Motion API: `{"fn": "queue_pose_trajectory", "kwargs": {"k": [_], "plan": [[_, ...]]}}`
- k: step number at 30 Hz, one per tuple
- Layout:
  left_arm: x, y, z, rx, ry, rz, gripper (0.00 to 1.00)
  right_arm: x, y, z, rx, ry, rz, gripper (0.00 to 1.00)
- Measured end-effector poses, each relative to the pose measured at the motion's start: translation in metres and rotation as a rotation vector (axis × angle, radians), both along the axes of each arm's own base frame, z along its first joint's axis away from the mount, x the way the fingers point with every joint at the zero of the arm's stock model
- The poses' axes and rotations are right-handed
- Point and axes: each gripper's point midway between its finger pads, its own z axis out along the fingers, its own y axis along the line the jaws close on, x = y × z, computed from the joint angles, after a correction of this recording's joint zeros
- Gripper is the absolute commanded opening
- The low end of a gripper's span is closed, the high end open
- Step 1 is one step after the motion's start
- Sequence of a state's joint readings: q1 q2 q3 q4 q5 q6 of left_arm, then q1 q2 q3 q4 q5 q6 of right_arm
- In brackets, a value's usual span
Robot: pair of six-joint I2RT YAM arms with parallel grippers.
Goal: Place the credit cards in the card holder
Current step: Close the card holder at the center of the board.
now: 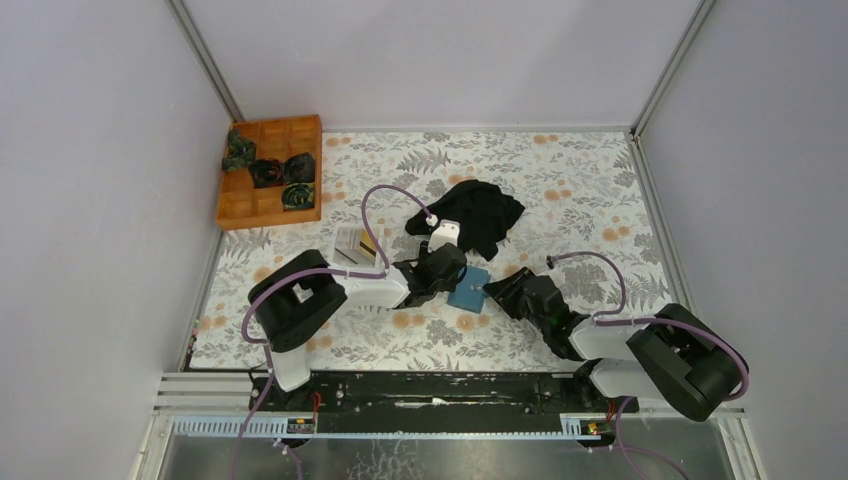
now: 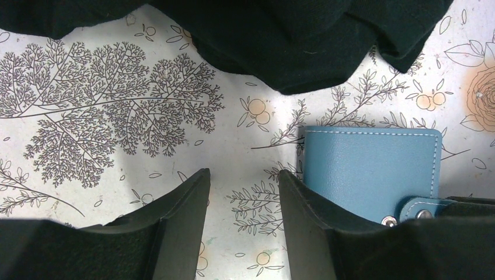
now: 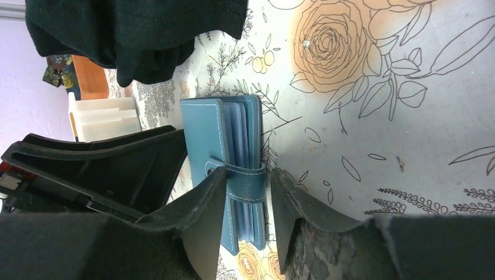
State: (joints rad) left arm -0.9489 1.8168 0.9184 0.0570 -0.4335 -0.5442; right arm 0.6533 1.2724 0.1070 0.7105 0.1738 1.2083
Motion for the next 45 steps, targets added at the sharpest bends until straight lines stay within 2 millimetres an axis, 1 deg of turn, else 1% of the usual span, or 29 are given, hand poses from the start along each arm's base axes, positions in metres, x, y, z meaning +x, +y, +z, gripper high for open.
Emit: {"fn": "queue_pose_trajectory", "kwargs": {"k": [10, 14, 24, 35, 45], "plan": [[-0.001, -0.001, 0.0, 0.0, 0.002, -0.003, 0.54, 0.003, 0.005, -0.001, 0.008, -0.001, 0.009, 0.39], [-0.002, -0.007, 0.0, 0.002, -0.001, -0.015, 0.53, 0.004, 0.006, -0.002, 0.009, -0.003, 0.011, 0.39], [-0.002, -0.014, 0.0, 0.013, -0.009, -0.019, 0.53, 0.005, 0.008, -0.001, 0.01, -0.01, 0.02, 0.39], [-0.001, -0.018, -0.001, 0.02, -0.006, -0.021, 0.53, 0.004, 0.009, 0.0, 0.002, -0.02, 0.04, 0.42], [-0.002, -0.019, -0.001, 0.019, -0.007, -0.024, 0.53, 0.002, 0.009, 0.0, 0.004, -0.021, 0.048, 0.43]]}}
